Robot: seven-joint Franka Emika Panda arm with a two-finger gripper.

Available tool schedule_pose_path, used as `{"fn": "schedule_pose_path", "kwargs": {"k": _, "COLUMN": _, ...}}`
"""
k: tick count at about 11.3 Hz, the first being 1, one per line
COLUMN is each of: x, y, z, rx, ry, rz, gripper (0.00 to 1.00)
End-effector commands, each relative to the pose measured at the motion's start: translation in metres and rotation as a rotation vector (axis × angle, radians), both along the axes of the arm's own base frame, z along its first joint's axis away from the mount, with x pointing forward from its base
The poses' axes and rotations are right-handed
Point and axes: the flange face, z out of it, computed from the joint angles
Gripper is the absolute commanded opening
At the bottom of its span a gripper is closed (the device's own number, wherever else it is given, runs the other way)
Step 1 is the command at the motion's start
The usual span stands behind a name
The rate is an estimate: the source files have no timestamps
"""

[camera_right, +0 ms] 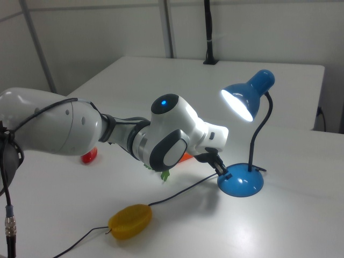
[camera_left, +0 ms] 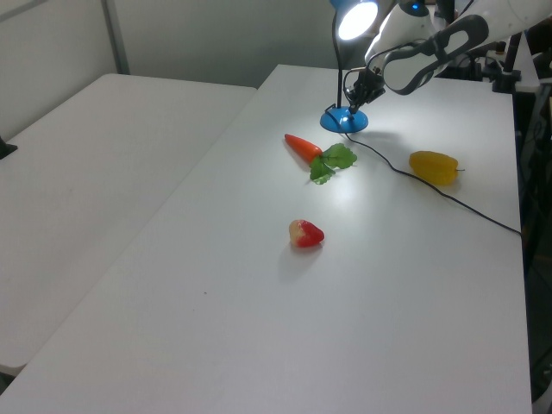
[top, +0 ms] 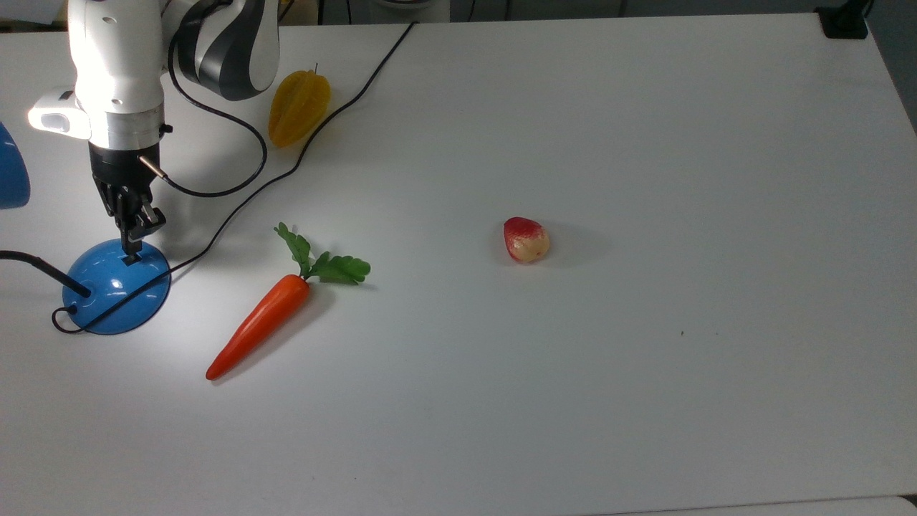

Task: Turn off lamp
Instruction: 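Lower the closed gripper onto the lamp base switch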

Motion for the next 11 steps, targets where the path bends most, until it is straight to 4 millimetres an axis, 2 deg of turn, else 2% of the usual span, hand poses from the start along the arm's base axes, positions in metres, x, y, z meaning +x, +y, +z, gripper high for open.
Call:
{"fn": "schedule_pose_path", "kwargs": {"k": 1, "x": 0.004, "y": 0.002, "z": -0.003, "rx": -0.016, "ry": -0.021, "rz": -0.011, "gripper": 0.00}}
{"fn": "schedule_pose_path", "kwargs": {"k": 11, "x": 0.002, "y": -0.004, "z": -0.014, "rx": -0.017, "ry": -0.016, "rz": -0.018, "gripper": 0.00}}
